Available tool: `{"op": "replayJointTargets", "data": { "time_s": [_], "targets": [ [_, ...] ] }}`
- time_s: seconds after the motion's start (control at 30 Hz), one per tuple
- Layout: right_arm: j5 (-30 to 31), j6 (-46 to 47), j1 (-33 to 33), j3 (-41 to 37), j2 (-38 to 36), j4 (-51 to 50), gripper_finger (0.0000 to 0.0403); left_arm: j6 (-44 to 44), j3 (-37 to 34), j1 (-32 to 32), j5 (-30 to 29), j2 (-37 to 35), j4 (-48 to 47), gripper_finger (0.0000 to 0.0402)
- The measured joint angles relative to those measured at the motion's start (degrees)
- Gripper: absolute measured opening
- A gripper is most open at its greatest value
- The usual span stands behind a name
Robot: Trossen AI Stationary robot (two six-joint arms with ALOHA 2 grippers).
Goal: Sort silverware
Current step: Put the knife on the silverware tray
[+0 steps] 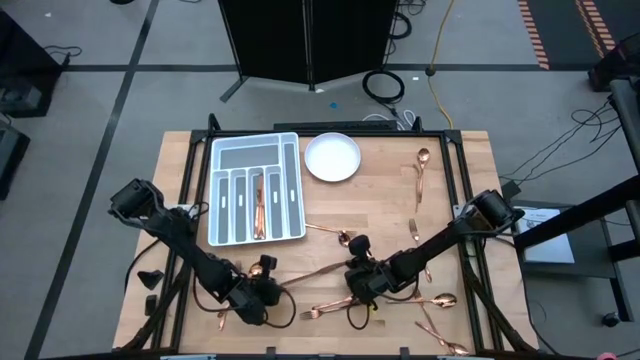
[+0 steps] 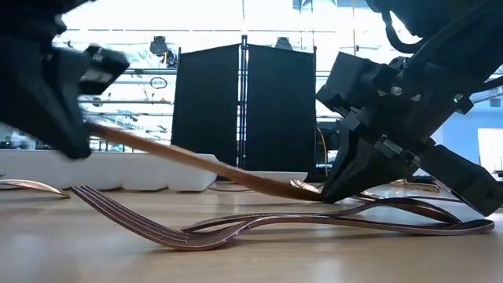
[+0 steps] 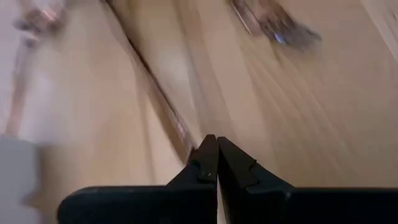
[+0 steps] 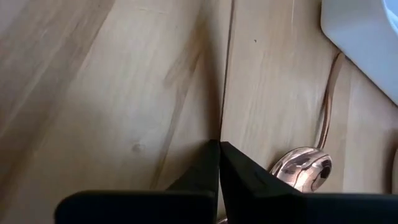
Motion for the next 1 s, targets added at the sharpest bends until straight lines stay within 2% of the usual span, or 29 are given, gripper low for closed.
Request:
{"op": "replayJointTargets", "data": {
  "time_s": [0.17,0.57,0.83,1.0],
  "targets": [
    [-0.73,1.33,-0.27,0.17,-0.14,-0.33,0.0000,2.65,2.01,0.21,-2.09,-0.33,-2.79,0.0000],
    [-1.30,2.33,-1.51,0.28,-0.27,-0.05,0.0000,0.69,2.61,0.22,2.06,-0.39,-5.48,0.0000],
    [-3.66,3.47,-2.65,0.33,-0.42,0.08,0.0000,-0.42,2.65,1.53,-8.38,-0.41,-3.06,0.0000],
    [-3.87,4.82,-2.63,0.35,-0.42,0.11,0.0000,-0.02,2.65,3.11,-7.19,0.73,-1.47,0.0016]
  ]
}}
